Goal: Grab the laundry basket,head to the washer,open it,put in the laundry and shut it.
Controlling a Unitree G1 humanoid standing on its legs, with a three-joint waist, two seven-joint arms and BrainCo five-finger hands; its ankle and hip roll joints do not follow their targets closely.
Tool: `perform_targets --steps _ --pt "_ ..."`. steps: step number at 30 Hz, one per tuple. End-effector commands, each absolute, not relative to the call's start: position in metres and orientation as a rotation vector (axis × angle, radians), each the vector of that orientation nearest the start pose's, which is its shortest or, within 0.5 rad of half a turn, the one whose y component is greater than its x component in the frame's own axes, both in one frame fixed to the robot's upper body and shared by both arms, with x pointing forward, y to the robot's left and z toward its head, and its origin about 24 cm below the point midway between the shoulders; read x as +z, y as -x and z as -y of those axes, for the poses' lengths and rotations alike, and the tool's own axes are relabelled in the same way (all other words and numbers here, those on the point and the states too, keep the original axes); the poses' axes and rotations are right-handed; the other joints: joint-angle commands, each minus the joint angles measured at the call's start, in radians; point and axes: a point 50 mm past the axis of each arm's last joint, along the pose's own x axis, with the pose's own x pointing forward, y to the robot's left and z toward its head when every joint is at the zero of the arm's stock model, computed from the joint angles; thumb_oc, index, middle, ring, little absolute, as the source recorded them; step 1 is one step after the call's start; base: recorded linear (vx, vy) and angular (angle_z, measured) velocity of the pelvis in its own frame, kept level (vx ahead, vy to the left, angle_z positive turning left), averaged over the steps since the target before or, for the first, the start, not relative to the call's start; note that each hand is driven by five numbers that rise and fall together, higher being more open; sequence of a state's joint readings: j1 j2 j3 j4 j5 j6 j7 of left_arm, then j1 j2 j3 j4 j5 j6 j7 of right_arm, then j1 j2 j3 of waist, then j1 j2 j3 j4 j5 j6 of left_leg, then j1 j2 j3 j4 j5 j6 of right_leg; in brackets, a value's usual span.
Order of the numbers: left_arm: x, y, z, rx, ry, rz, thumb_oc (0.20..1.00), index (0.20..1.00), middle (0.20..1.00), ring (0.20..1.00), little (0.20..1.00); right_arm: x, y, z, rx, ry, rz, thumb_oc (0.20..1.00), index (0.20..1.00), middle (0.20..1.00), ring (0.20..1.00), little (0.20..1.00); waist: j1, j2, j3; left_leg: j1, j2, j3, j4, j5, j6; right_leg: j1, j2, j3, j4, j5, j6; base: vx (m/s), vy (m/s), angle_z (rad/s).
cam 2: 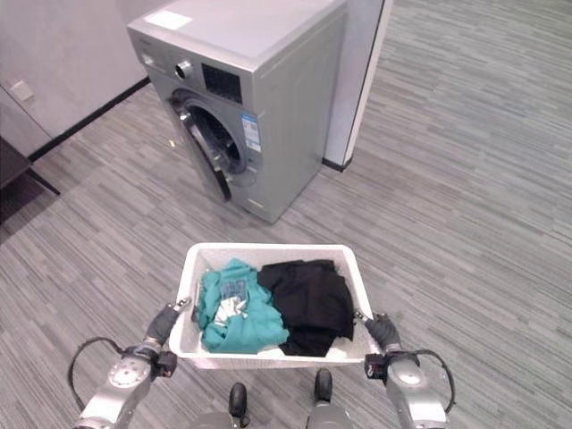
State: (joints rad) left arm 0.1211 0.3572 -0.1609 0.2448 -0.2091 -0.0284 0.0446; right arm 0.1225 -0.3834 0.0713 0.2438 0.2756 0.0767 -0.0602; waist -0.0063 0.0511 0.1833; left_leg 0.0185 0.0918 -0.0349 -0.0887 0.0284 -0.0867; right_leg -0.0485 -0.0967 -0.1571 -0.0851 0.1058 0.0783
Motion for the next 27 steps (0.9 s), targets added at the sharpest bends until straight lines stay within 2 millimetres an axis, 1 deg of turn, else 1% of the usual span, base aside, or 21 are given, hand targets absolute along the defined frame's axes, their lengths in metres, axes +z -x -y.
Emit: perform_targets --steps 1,4,5,6,7,8,14,16,20,22,25,26,27 --pt "0.003 -0.22 -0.294 0.463 -0.039 -0.215 0.2 0.2 0.2 0.2 0.2 0.016 -0.216 0.262 -0.212 0.009 -0.158 0.2 0.2 0.2 0.2 0.2 -0.016 -0.041 -0.016 -0.042 -0.032 0.017 0.015 -0.045 0.061 0.032 -0.001 0.108 0.073 -0.145 0.012 0.0 0.0 0.0" --pt "0.006 -0.218 -0.298 0.484 -0.054 -0.208 0.2 0.2 0.2 0.2 0.2 0.026 -0.217 0.257 -0.191 0.016 -0.115 0.2 0.2 0.2 0.2 0.2 -0.016 -0.045 -0.022 -0.036 -0.027 0.019 0.013 -0.045 0.059 0.04 0.003 0.106 0.066 -0.147 0.01 0.0 0.0 0.0" --pt "0.008 -0.217 -0.301 0.494 -0.066 -0.201 0.2 0.2 0.2 0.2 0.2 0.034 -0.218 0.256 -0.177 0.024 -0.084 0.2 0.2 0.2 0.2 0.2 -0.016 -0.048 -0.024 -0.035 -0.025 0.016 0.013 -0.045 0.056 0.044 0.007 0.106 0.063 -0.15 0.007 0.0 0.0 0.0" --pt "0.008 -0.217 -0.301 0.494 -0.066 -0.201 0.2 0.2 0.2 0.2 0.2 0.034 -0.218 0.255 -0.177 0.024 -0.084 0.2 0.2 0.2 0.2 0.2 -0.016 -0.048 -0.024 -0.034 -0.025 0.015 0.013 -0.045 0.056 0.045 0.007 0.106 0.063 -0.15 0.007 -0.01 -0.042 0.0" --pt "0.013 -0.217 -0.305 0.505 -0.086 -0.184 0.2 0.2 0.2 0.2 0.2 0.041 -0.219 0.255 -0.171 0.028 -0.054 0.2 0.2 0.2 0.2 0.2 -0.014 -0.052 -0.026 -0.035 -0.02 0.009 0.012 -0.042 0.053 0.047 0.012 0.107 0.063 -0.153 0.003 -0.01 -0.031 0.01" --pt "0.013 -0.217 -0.305 0.506 -0.086 -0.184 0.2 0.2 0.2 0.2 0.2 0.041 -0.219 0.254 -0.171 0.028 -0.054 0.2 0.2 0.2 0.2 0.2 -0.015 -0.052 -0.026 -0.035 -0.02 0.009 0.012 -0.042 0.053 0.047 0.013 0.106 0.064 -0.154 0.002 -0.01 -0.043 0.02" --pt "0.027 -0.221 -0.311 0.517 -0.118 -0.134 0.2 0.2 0.2 0.2 0.2 0.059 -0.221 0.253 -0.151 0.017 0.017 0.2 0.2 0.2 0.2 0.2 -0.014 -0.069 -0.021 -0.058 -0.002 -0.018 0.014 -0.019 0.037 0.041 0.036 0.097 0.07 -0.167 -0.014 -0.04 -0.062 0.09" --pt "0.032 -0.224 -0.31 0.502 -0.134 -0.115 0.2 0.2 0.2 0.2 0.2 0.064 -0.219 0.256 -0.157 0.018 0.036 0.2 0.2 0.2 0.2 0.2 -0.011 -0.08 -0.017 -0.076 0.01 -0.035 0.019 -0.005 0.028 0.04 0.05 0.091 0.071 -0.173 -0.024 -0.07 -0.11 0.26" --pt "0.036 -0.224 -0.308 0.491 -0.14 -0.101 0.2 0.2 0.2 0.2 0.2 0.07 -0.219 0.256 -0.167 0.003 0.064 0.2 0.2 0.2 0.2 0.2 -0.008 -0.089 -0.013 -0.09 0.024 -0.051 0.031 0.003 0.02 0.046 0.066 0.078 0.067 -0.176 -0.033 -0.04 -0.095 0.2" --pt "0.039 -0.226 -0.306 0.48 -0.129 -0.084 0.2 0.2 0.2 0.2 0.2 0.078 -0.221 0.256 -0.172 -0.01 0.108 0.2 0.2 0.2 0.2 0.2 -0.003 -0.093 -0.007 -0.107 0.034 -0.062 0.039 0.015 0.01 0.048 0.079 0.063 0.063 -0.179 -0.038 -0.05 -0.093 0.14" --pt "0.044 -0.23 -0.302 0.463 -0.12 -0.06 0.2 0.2 0.2 0.2 0.2 0.083 -0.223 0.257 -0.179 -0.018 0.134 0.2 0.2 0.2 0.2 0.2 -0.004 -0.092 0.009 -0.138 0.035 -0.073 0.059 0.026 0.002 0.042 0.08 0.043 0.071 -0.185 -0.043 -0.1 -0.042 0.23" --pt "0.049 -0.236 -0.297 0.448 -0.111 -0.034 0.2 0.2 0.2 0.2 0.2 0.086 -0.224 0.257 -0.183 -0.019 0.148 0.2 0.2 0.2 0.2 0.2 -0.006 -0.095 0.025 -0.176 0.028 -0.068 0.094 0.029 -0.003 0.034 0.072 0.031 0.078 -0.186 -0.045 -0.14 0.011 0.22" --pt "0.053 -0.241 -0.293 0.436 -0.103 -0.009 0.2 0.2 0.2 0.2 0.2 0.089 -0.225 0.259 -0.191 -0.013 0.16 0.2 0.2 0.2 0.2 0.2 -0.011 -0.098 0.036 -0.212 0.024 -0.045 0.134 0.027 -0.003 0.025 0.062 0.015 0.084 -0.187 -0.045 -0.2 0.038 0.5"
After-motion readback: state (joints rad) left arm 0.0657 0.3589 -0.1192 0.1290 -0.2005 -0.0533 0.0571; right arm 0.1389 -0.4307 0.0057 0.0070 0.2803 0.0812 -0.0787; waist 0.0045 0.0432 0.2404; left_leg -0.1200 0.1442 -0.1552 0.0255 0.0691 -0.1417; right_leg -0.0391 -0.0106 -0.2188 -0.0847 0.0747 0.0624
